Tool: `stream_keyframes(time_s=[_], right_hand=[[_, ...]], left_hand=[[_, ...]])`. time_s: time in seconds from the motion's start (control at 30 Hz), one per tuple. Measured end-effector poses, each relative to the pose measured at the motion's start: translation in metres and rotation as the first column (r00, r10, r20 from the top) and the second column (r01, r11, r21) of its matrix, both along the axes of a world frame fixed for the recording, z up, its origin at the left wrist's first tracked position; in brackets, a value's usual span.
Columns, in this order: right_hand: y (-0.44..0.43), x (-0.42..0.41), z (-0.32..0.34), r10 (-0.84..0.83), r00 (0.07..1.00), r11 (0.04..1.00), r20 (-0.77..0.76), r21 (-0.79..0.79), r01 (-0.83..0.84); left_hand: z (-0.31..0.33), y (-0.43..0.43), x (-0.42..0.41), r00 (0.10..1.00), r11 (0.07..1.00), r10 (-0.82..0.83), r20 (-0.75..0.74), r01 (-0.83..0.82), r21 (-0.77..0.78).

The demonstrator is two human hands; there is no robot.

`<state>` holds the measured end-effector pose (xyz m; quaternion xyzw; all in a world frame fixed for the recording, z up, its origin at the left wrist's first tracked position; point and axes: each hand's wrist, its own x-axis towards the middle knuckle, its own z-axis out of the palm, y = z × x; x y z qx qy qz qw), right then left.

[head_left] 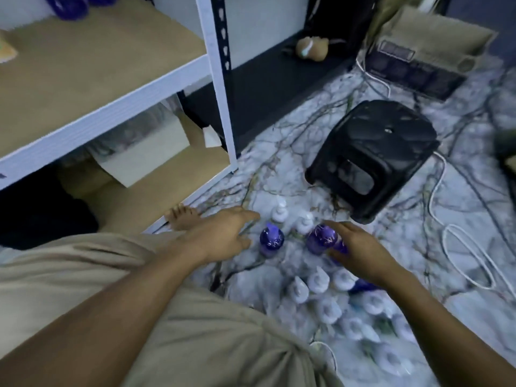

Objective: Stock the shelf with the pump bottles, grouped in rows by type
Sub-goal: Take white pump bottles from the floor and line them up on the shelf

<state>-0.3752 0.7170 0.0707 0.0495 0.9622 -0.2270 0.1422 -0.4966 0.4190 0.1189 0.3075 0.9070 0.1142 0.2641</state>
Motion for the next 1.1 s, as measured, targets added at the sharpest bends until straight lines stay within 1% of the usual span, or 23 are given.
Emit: stream_keyframes(time_s=[0.07, 0.13, 0.23, 0.33, 0.37, 0.43, 0.53, 0.67, 0.83, 0.97, 1.03, 1.1], right_hand=[[0.008, 0.008, -0.015, -0.06, 0.998, 0.998, 0.019, -0.031, 0.06], [0.016, 0.01, -0.033, -0.11, 0.993, 0.993, 0.049, -0.045, 0.112], [0.024, 0.003, -0.052, -0.18, 0.981, 0.981, 0.07, -0.06, 0.184], [0.029, -0.013, -0.061, -0.237, 0.971, 0.97, 0.022, -0.055, 0.238], [0.03, -0.018, -0.062, -0.23, 0.973, 0.973, 0.018, -0.022, 0.23], [0.035, -0.029, -0.067, -0.194, 0.979, 0.98, 0.057, 0.045, 0.191], [0.038, -0.04, -0.07, -0.135, 0.983, 0.987, 0.125, 0.11, 0.121], [0.033, -0.046, -0.074, -0.093, 0.99, 0.97, 0.103, 0.232, 0.067], [0.031, -0.048, -0.079, -0.148, 0.987, 0.959, 0.067, 0.254, 0.126], [0.028, -0.049, -0.08, -0.159, 0.986, 0.952, 0.056, 0.273, 0.138], [0.028, -0.051, -0.076, -0.141, 0.988, 0.952, 0.055, 0.28, 0.12], [0.027, -0.057, -0.071, -0.107, 0.992, 0.955, 0.069, 0.283, 0.083]], left_hand=[[-0.023, 0.023, 0.0, 0.996, 1.0, -0.015, 0.085, 0.017, -0.025], [-0.046, 0.043, -0.001, 0.992, 0.999, 0.027, 0.125, -0.024, -0.025], [-0.073, 0.066, 0.0, 0.99, 0.993, 0.108, 0.089, -0.104, -0.049], [-0.093, 0.08, 0.002, 0.997, 0.991, 0.082, 0.015, -0.08, -0.103], [-0.098, 0.082, 0.002, 0.998, 0.988, 0.058, -0.001, -0.058, -0.142], [-0.105, 0.085, 0.001, 1.0, 0.98, 0.017, -0.019, -0.021, -0.199], [-0.11, 0.086, -0.003, 1.0, 0.981, 0.012, -0.025, -0.017, -0.195], [-0.109, 0.089, -0.005, 0.999, 0.979, -0.015, -0.047, 0.005, -0.202], [-0.104, 0.085, -0.002, 0.997, 0.973, -0.057, -0.048, 0.045, -0.228], [-0.101, 0.081, -0.001, 0.997, 0.967, -0.07, -0.029, 0.061, -0.246], [-0.098, 0.083, 0.003, 0.995, 0.966, -0.072, -0.066, 0.053, -0.252], [-0.093, 0.088, 0.009, 0.984, 0.966, -0.08, -0.159, 0.037, -0.257]])
